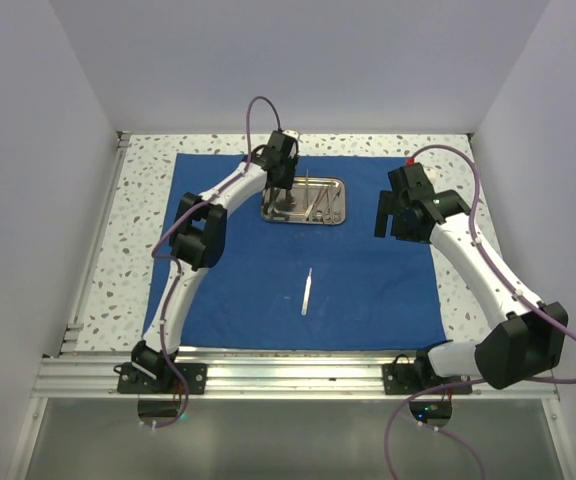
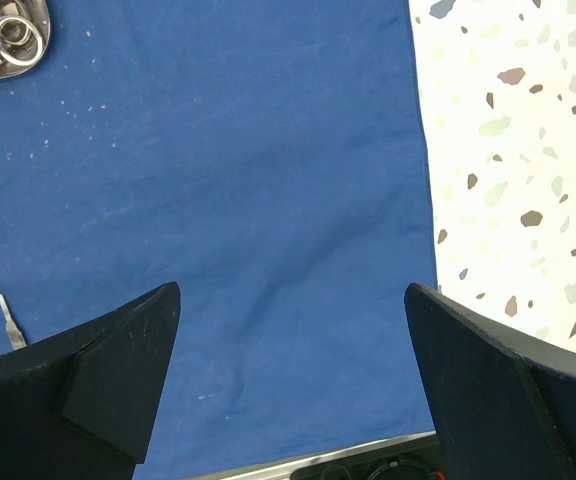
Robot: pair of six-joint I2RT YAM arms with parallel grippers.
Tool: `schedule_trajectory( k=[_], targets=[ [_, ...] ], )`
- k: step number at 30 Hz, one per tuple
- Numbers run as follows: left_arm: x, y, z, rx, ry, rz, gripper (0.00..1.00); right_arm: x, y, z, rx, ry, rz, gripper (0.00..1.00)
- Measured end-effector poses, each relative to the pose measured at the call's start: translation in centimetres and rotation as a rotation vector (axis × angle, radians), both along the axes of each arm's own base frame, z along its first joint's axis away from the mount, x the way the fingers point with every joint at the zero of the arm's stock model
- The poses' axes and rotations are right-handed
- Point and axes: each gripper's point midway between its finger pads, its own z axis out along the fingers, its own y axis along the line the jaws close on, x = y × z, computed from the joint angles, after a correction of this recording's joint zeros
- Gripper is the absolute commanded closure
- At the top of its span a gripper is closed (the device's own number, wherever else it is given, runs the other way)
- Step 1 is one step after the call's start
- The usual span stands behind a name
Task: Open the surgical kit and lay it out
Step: Pick up the medical item from the container.
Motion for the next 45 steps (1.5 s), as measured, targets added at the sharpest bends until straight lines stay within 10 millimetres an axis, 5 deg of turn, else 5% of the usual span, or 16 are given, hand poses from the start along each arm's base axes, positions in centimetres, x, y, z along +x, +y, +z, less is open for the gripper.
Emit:
schedule_trajectory(
  k=[16, 17, 35, 40, 45],
  targets=[
    [0.3, -0.1, -0.4, -0.005, -0.005, 0.013, 0.88, 0.8, -1.0, 0.1, -0.006, -0.012, -0.002, 0.02],
    [0.4, 0.0, -0.4, -0.003, -0.007, 0.015, 1.00, 0.8, -1.1, 0.1, -0.005, -0.014, -0.005, 0.02],
    [0.5, 0.0, 0.3, -0.003, -0.017, 0.018, 1.00, 0.8, -0.7, 0.2, 0.027, -0.021, 0.003, 0.02],
    [0.7, 0.3, 3.8, -0.027, -0.065, 0.050, 1.00, 0.7, -0.4, 0.4, 0.049, -0.026, 0.013, 0.02],
    [0.6, 0.4, 10.8, -0.107, -0.155, 0.094, 1.00, 0.6, -0.2, 0.7, 0.060, -0.036, 0.017, 0.02]
  ],
)
